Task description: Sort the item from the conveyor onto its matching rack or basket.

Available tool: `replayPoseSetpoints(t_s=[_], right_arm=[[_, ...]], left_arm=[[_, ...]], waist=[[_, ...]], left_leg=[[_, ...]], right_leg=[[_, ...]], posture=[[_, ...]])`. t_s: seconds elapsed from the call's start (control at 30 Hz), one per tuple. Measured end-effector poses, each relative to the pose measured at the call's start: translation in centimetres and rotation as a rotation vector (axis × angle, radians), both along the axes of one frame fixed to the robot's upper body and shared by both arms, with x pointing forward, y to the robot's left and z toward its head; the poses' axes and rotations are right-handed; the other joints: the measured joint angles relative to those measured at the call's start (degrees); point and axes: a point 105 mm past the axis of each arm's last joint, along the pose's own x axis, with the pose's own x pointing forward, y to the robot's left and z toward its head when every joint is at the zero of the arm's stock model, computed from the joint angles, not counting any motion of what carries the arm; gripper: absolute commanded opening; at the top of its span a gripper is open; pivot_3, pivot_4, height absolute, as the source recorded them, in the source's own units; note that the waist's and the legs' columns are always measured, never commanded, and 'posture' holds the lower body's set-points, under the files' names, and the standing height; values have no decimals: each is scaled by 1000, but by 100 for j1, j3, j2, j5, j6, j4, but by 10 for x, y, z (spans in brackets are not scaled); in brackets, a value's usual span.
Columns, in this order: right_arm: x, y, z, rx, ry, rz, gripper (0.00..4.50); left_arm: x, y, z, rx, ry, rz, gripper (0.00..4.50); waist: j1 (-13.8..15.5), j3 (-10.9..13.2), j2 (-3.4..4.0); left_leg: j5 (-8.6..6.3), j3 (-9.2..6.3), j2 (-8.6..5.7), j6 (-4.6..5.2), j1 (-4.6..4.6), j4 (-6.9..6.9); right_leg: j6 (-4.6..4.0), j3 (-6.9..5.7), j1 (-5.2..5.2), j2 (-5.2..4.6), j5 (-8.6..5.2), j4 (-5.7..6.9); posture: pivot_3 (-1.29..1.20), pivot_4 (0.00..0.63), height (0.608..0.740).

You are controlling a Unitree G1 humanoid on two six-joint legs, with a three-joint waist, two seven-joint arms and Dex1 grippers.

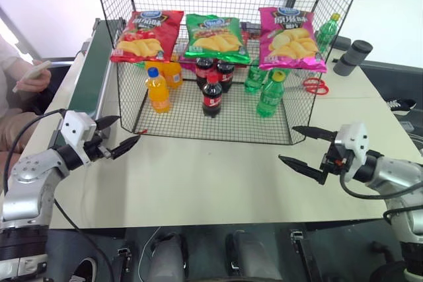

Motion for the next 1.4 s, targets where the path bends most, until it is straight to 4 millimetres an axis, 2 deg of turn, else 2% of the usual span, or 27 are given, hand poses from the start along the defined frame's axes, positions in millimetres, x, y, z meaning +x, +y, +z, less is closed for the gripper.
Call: replayPoseSetpoints(t_s=[0.23,0.4,1.4], right_arm=[[0,-2,-2,-3,1,-13,4481],[1,-2,-2,-3,0,-16,4481],[3,-1,-5,-20,-7,-18,4481]], left_arm=[[7,-1,14,17,-70,18,4500],[8,-3,17,10,-73,6,4500],[8,-4,8,20,-67,-23,4500]], waist=[[5,0,0],[-3,0,0],[3,0,0]], left_leg=[[0,0,0,0,0,2],[0,0,0,-1,1,2],[1,0,0,-2,1,5]], right_leg=[[0,0,1,0,0,1],[1,0,0,2,0,4],[1,0,1,2,1,7]], posture=[[0,150,740],[0,150,740],[0,150,740]])
